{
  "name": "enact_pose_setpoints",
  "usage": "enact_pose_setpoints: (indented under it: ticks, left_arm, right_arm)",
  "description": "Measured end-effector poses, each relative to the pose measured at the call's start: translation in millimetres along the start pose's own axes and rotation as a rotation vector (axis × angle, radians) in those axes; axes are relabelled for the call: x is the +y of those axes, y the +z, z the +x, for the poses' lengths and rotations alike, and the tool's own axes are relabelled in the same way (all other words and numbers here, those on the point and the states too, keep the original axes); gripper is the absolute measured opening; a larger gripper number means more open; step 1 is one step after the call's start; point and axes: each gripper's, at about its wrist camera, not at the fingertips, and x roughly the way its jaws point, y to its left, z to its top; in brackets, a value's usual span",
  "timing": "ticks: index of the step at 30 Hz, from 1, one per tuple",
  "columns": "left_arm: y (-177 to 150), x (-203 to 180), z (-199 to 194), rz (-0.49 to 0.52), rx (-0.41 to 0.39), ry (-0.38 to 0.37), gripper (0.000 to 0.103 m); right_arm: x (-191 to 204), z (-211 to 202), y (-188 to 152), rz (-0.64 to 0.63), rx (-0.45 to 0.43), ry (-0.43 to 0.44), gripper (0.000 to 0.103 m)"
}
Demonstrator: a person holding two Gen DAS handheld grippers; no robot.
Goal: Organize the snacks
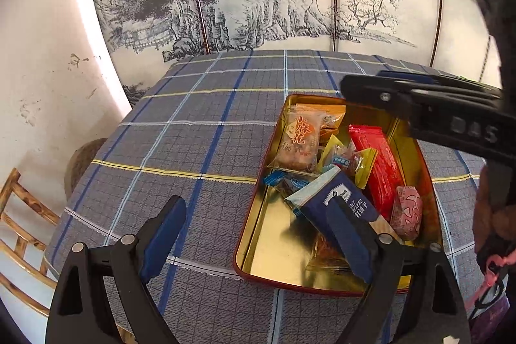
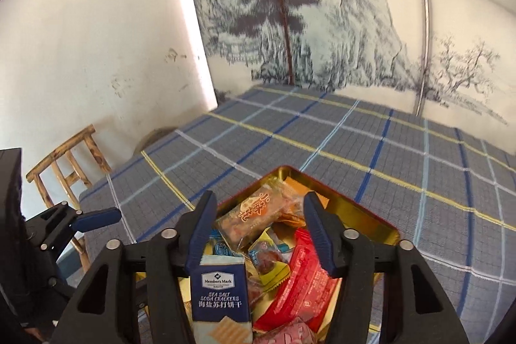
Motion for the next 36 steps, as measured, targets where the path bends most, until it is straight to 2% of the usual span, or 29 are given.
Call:
enact_pose_setpoints:
  ticks: [3,4,5,6,10,14,22,29,32,36]
  left_arm:
    - [-1.1,-1.0,-11.4,-0.008,-0.054,0.011,0.087]
    - [-1.1,-2.5,-16.6,-0.007,-0.075,0.044,0.089]
    - [-0.8,-3.4,-19.3,-0.004,-0.084,0.066,0.097]
    - [-0.1,-4.8,-23.7,-0.002,-0.099,0.087,0.098]
    - [2.6,-6.4,-43.9,-0.029,-0.161,0.045,0.100]
    - [6.6,-8.3,-59.7,-0.054,-0.175,0.016,0.103]
    - [9.7,-15.8,-81.0,-0.051,-0.183,0.010,0.103]
    - [8.2,-10.4,-99.7,-0.103,-0.203,-0.046,0.103]
    - [1.2,-8.8,-110.5,-0.125,-0.234,-0.019,0.103]
    - [-2.6,-12.8,-125.0,-0.105,-0.270,0.015,0.103]
  right_arm:
    - [5.6,-25.8,-6.9,-0.009,-0.065,-0.032,0.068]
    - [7.5,-34.3,-9.4,-0.015,-0.083,-0.042,0.071]
    - [9.7,-42.0,-11.8,-0.023,-0.098,-0.056,0.073]
    - [11.3,-47.9,-13.5,-0.031,-0.107,-0.066,0.074]
    - [18.3,-73.7,-24.0,-0.068,-0.141,-0.096,0.078]
    - [18.1,-92.0,-29.4,-0.066,-0.158,-0.103,0.080]
    - [22.9,-128.8,-35.7,-0.062,-0.229,-0.139,0.086]
    - [28.3,-158.7,-36.8,-0.070,-0.284,-0.163,0.090]
    - [29.7,-167.9,-38.8,-0.068,-0.295,-0.172,0.092]
    - [29.8,-174.6,-41.8,-0.067,-0.295,-0.173,0.093]
